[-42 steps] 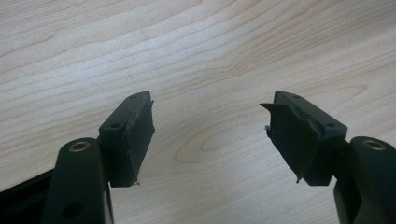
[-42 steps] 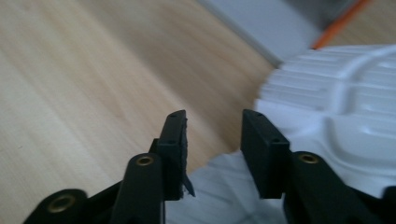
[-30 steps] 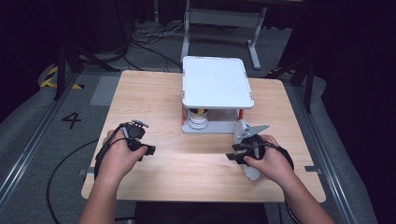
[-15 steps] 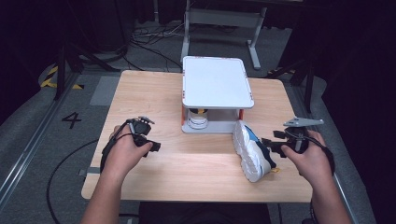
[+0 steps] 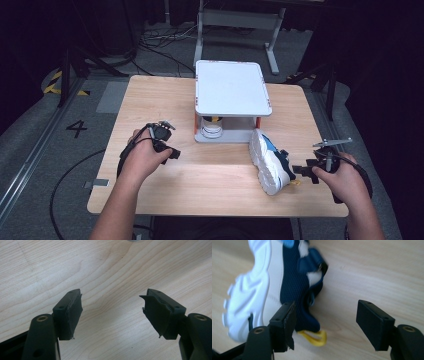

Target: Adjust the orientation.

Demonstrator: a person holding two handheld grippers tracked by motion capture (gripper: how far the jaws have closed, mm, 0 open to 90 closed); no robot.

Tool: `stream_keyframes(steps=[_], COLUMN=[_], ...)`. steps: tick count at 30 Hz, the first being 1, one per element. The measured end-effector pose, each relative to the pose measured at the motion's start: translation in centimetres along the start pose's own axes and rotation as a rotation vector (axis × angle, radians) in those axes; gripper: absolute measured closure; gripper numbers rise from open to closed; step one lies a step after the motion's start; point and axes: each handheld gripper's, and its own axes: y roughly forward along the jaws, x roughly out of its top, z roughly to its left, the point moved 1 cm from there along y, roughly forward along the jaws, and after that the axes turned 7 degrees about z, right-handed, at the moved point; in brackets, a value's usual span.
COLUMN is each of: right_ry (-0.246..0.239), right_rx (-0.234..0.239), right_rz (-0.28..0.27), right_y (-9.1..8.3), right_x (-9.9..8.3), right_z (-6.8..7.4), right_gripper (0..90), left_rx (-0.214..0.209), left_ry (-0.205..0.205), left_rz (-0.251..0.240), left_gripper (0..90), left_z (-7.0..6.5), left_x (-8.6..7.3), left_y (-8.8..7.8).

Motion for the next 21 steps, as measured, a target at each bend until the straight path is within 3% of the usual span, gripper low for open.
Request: stream_keyframes(steps=[2,5,8,14,16,19,21], right_ry=[-0.043,-0.057,-0.090,-0.146,-0.165,-0.182,-0.173], right_rx=[-0.001,-0.002,-0.003,0.029,0.033,0.033,0.040], right_rz=[0.070,0.100,0.166,0.237,0.237,0.238,0.251], right_y=[0.7,1.2,2.1,3.8,4.3,4.4,4.1], right_x=[-0.4,-0.7,-1.2,-1.7,-1.6,-1.4,-1.4], right_z=[0.1,0.0,-0.2,0.1,0.0,-0.1,-0.1], right_gripper=[35.2,35.2,34.7,33.6,41.1,64.8,74.9], left_rx=[0.000,0.003,-0.002,-0.003,-0.002,-0.008,-0.007], left_ry=[0.008,0.010,0.011,0.012,0.019,0.004,0.007], left_rz=[0.007,0.005,0.009,0.009,0.009,0.007,0.004], left_gripper=[31.1,31.1,31.1,31.0,31.0,31.0,31.0], left_z=[0.0,0.0,-0.1,-0.1,0.0,0.1,0.2], left_x=[0.1,0.3,0.4,0.5,0.5,0.5,0.5], left_y=[0.0,0.1,0.2,0.3,0.3,0.2,0.1])
